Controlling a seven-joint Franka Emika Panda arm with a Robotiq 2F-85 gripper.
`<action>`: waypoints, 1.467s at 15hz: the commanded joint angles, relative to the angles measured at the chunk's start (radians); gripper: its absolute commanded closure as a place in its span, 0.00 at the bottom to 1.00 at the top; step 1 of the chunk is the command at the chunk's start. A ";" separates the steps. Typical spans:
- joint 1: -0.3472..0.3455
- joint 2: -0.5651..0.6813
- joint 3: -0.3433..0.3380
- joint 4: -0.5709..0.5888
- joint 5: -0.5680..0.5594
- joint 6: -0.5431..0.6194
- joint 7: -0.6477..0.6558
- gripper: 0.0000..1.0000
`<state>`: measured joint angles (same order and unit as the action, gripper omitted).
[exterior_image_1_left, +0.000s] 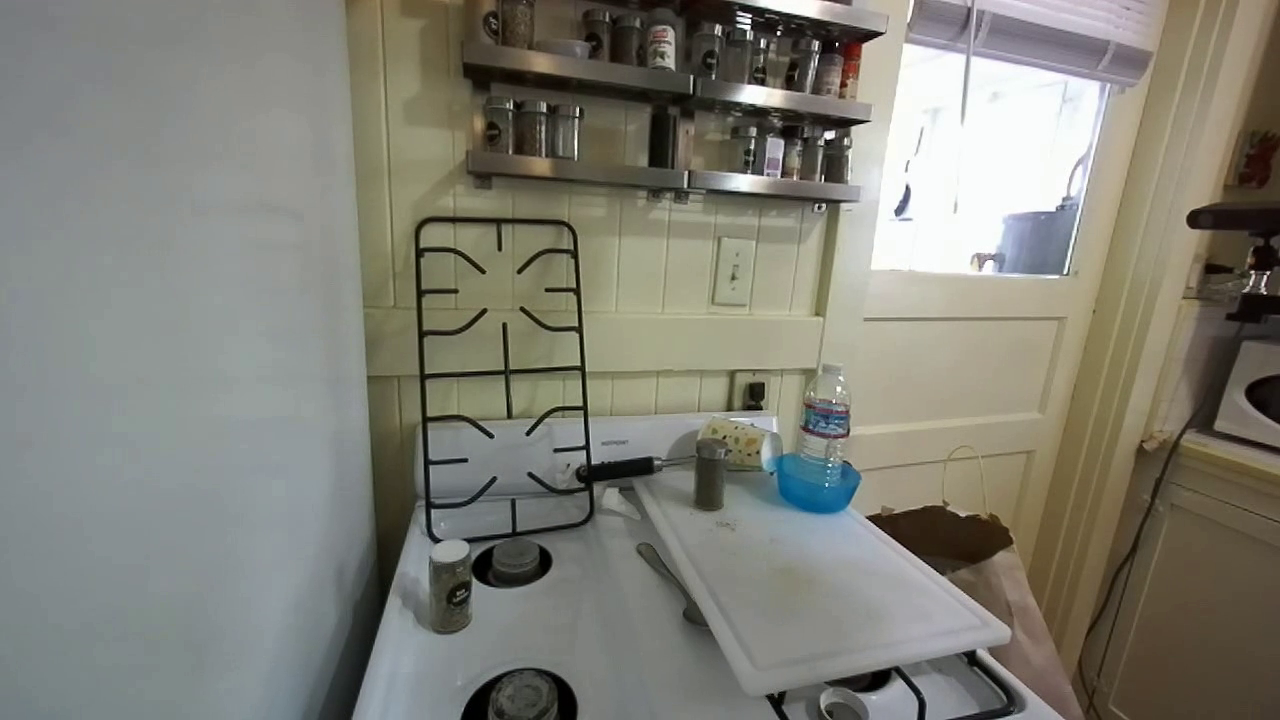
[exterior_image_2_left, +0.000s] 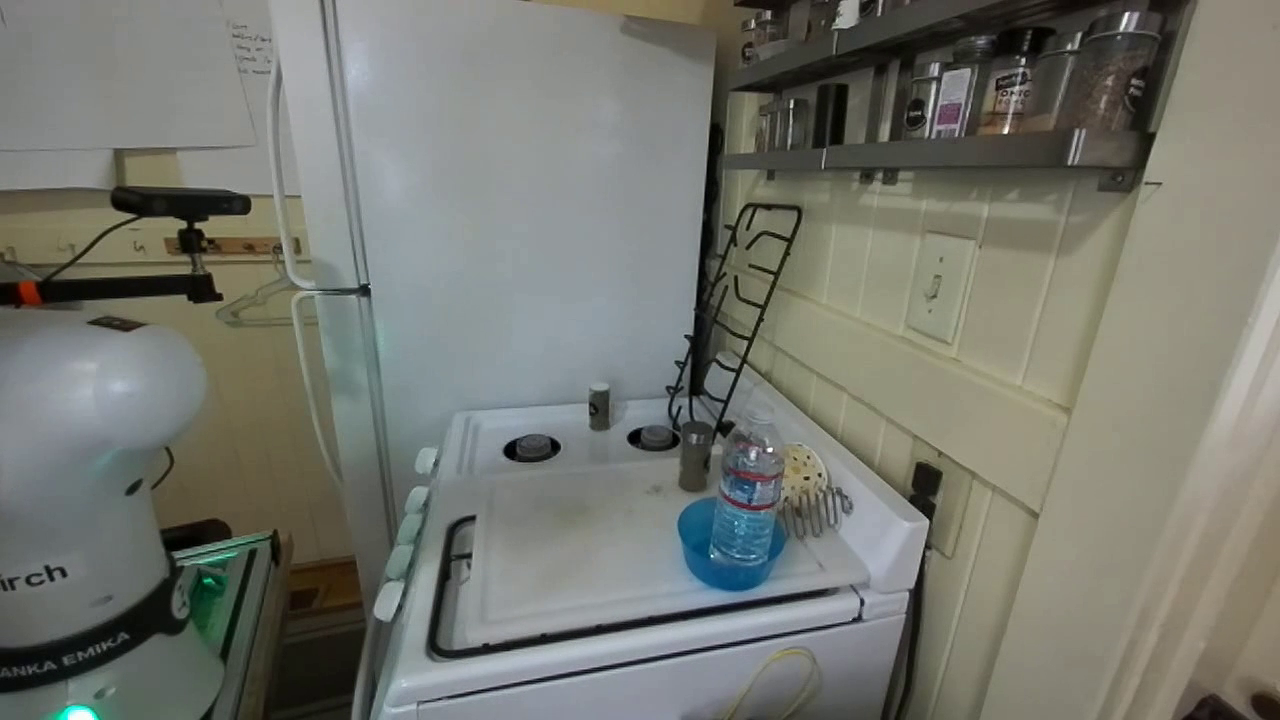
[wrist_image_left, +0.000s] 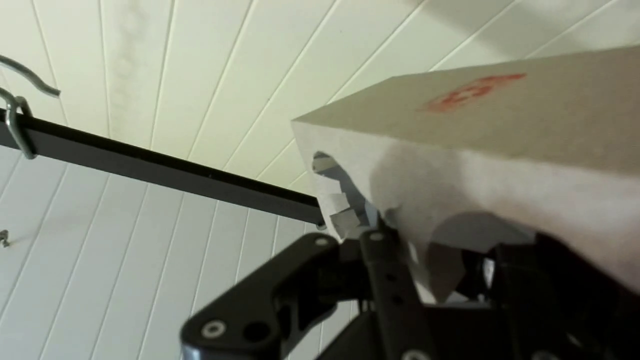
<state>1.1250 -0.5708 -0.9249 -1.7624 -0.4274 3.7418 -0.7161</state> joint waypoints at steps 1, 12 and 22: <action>0.035 -0.001 -0.012 0.045 0.050 -0.009 0.032 0.99; 0.273 0.026 -0.204 0.382 0.164 -0.190 0.047 0.99; 0.360 -0.102 -0.155 0.363 0.094 -0.176 0.055 0.99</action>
<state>1.4297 -0.6116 -1.0980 -1.4120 -0.2928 3.5564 -0.6653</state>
